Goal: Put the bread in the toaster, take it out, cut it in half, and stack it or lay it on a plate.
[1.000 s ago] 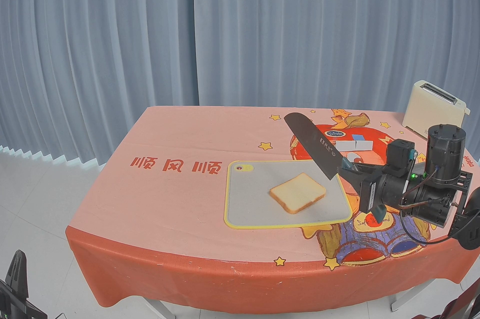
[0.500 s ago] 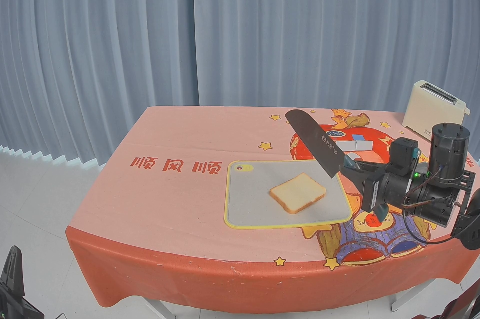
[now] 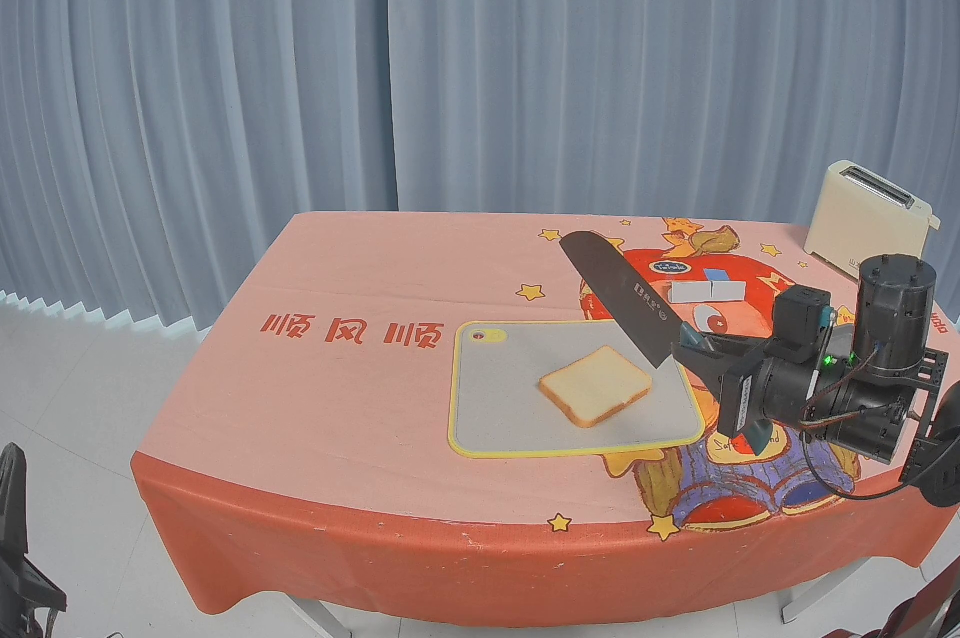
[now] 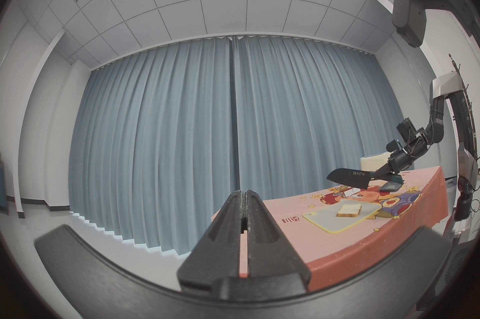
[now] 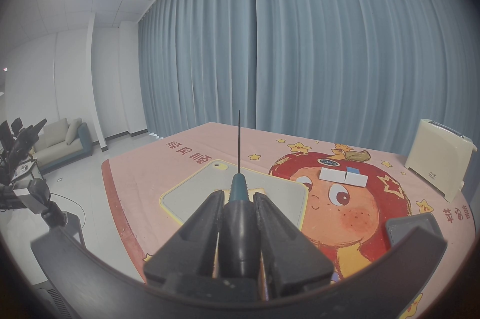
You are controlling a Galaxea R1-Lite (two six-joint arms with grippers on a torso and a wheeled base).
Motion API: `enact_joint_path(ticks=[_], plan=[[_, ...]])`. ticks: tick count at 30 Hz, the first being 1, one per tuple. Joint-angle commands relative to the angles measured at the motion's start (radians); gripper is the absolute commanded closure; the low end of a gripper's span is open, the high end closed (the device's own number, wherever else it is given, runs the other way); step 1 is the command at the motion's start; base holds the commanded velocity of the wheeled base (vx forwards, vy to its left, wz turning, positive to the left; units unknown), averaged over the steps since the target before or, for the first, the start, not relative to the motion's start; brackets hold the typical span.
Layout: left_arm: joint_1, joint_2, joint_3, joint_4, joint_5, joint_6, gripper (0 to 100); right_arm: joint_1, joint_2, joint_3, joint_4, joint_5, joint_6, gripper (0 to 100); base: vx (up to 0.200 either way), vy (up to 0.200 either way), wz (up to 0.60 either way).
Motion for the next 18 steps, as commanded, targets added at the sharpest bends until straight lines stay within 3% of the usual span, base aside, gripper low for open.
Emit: enact_joint_path(ticks=[1, 7, 14, 18], plan=[[0.000, 0.158, 0.018, -0.092, -0.002, 0.000, 100, 0.003, 0.003, 0.002, 0.000, 0.000, 0.000, 100, 0.000, 0.000, 0.00], [0.000, 0.344, 0.018, -0.267, -0.038, 0.014, 100, 0.003, 0.002, 0.002, -0.002, 0.000, 0.000, 100, 0.000, 0.000, 0.00], [-0.006, 0.485, 0.005, -0.353, -0.087, 0.018, 100, 0.003, 0.005, 0.002, 0.002, 0.000, -0.001, 100, 0.000, 0.000, 0.00], [-0.008, 0.534, -0.004, -0.382, -0.110, 0.040, 100, 0.003, 0.005, 0.003, 0.002, 0.000, -0.001, 100, 0.000, 0.000, 0.00]])
